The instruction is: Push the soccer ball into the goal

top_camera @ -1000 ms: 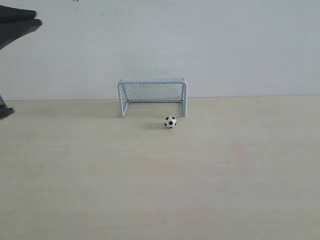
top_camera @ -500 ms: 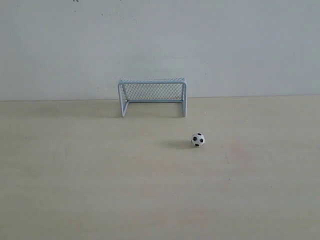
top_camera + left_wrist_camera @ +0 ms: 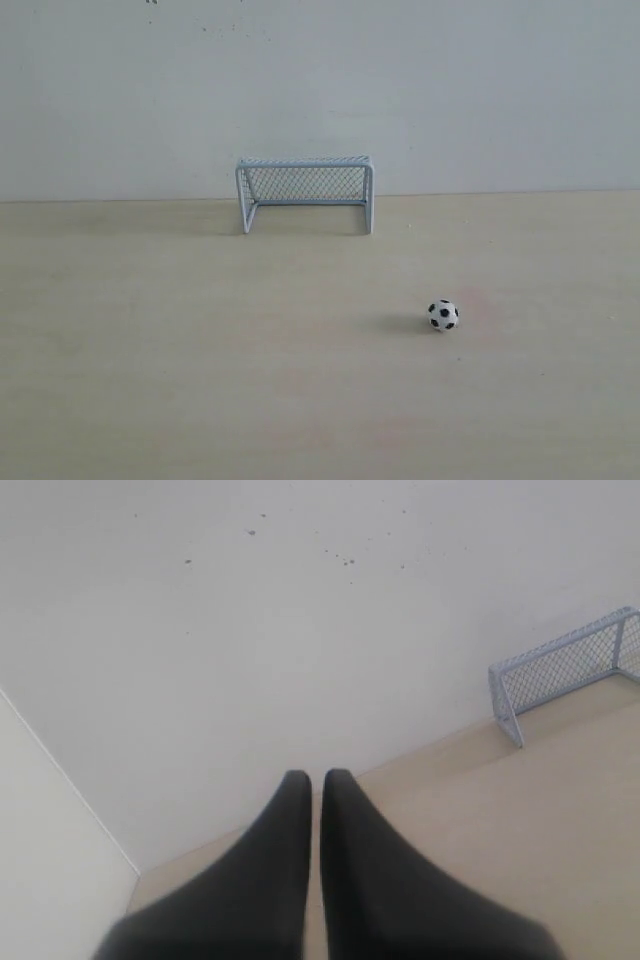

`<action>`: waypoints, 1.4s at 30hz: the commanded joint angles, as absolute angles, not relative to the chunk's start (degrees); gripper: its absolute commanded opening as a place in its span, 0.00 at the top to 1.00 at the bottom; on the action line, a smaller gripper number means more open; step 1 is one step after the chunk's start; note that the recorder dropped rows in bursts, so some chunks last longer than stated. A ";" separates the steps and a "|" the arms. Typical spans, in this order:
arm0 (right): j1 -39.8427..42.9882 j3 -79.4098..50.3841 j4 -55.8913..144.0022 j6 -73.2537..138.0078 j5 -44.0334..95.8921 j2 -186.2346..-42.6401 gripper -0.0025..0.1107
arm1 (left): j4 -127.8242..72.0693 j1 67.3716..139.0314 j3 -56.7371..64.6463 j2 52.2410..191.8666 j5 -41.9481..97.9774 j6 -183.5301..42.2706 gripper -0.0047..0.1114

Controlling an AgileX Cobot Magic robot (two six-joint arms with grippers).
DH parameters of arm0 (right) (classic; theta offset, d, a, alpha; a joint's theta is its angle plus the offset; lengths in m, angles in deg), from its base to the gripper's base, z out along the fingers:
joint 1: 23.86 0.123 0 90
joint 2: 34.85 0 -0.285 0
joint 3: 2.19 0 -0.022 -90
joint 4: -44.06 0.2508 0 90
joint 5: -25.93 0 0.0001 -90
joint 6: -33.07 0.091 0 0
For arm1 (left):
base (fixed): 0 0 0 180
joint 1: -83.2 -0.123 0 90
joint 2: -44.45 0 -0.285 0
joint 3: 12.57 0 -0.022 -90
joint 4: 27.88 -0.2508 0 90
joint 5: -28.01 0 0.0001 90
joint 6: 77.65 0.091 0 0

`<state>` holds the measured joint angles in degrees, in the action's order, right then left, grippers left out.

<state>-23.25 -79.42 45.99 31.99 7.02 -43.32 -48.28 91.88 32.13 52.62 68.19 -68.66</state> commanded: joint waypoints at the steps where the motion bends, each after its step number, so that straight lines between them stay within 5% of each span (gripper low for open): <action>1: -23.36 -79.41 45.81 31.90 7.47 -43.20 0.98 | -47.94 91.77 32.29 52.24 68.34 -69.36 0.92; 14: -23.36 -79.41 45.81 31.90 7.47 -43.20 0.98 | -43.78 91.49 32.29 52.24 68.34 -70.78 0.92; 19: -23.36 -79.41 45.81 31.90 7.47 -43.20 0.98 | -27.22 83.30 33.60 52.24 68.34 -71.52 0.92; 25: -23.36 -79.41 45.81 31.90 7.47 -43.20 0.98 | -18.45 77.04 41.30 52.24 52.80 -71.52 0.92; 42: -23.36 -79.41 45.81 31.90 7.47 -43.20 0.98 | -17.79 77.28 64.00 52.24 31.84 -73.20 0.92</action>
<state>-23.25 -79.42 45.99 31.99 7.02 -43.32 -18.58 77.11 61.91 52.41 34.79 -72.20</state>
